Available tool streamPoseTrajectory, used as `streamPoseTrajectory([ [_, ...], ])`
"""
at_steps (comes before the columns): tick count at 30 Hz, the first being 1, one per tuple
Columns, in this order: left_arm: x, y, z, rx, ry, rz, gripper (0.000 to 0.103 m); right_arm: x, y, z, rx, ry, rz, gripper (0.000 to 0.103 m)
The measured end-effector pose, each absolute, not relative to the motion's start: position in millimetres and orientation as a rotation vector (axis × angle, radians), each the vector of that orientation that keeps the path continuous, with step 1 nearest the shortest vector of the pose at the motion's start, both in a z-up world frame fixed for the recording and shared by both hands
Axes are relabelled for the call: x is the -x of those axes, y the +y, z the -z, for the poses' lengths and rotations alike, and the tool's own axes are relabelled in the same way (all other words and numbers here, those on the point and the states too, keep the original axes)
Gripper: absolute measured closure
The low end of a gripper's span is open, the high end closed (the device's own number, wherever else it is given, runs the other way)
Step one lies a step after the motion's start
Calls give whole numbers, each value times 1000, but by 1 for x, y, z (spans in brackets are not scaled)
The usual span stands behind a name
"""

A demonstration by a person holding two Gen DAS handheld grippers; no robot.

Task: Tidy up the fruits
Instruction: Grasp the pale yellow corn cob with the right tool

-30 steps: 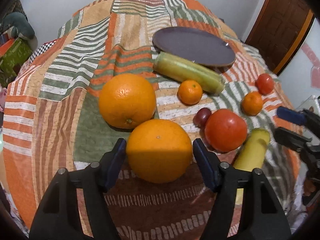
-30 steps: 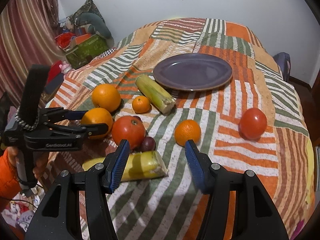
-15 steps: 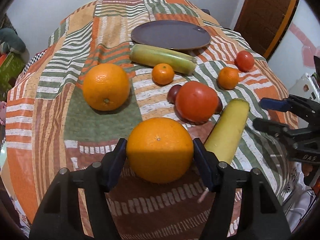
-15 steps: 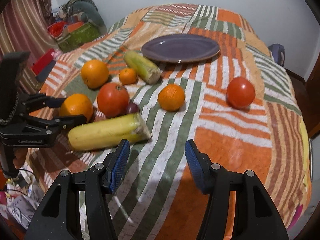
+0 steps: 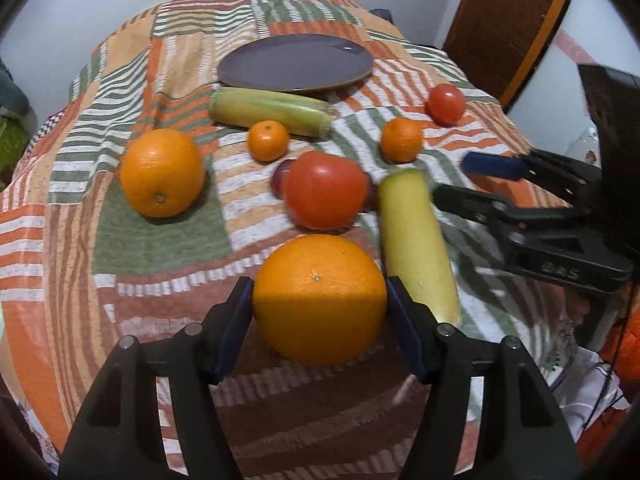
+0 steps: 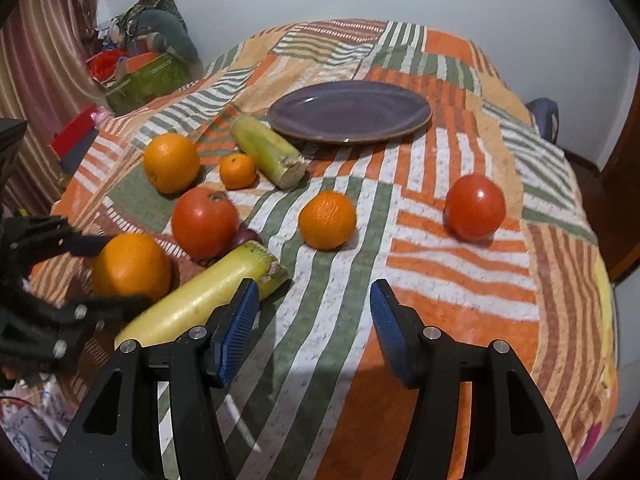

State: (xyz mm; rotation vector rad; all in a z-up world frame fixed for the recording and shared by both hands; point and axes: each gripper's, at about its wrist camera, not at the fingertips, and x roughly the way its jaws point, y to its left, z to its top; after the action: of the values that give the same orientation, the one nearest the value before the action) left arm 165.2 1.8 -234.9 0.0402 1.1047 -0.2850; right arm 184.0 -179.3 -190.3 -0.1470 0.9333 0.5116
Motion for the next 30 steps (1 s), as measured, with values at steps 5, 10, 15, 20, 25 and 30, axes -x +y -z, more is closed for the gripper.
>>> streamPoseTrajectory([
  [5,-166,-5,233,-17,1106,308,38,-185,-180,182,142,932,-510,49],
  [10,-162,10,232,13,1104,272,38,-172,-172,166,120,930,-554,49],
  [15,-154,38,226,38,1079,195,38,-166,-148,172,162,971,-564,48],
  [20,-148,63,219,58,1050,128,38,-171,-129,186,173,1049,-562,48],
  [25,-144,74,213,98,1032,123,38,-175,-119,196,194,1076,-528,44],
  [30,-138,70,206,97,1007,135,38,-177,-125,197,182,1104,-558,47],
])
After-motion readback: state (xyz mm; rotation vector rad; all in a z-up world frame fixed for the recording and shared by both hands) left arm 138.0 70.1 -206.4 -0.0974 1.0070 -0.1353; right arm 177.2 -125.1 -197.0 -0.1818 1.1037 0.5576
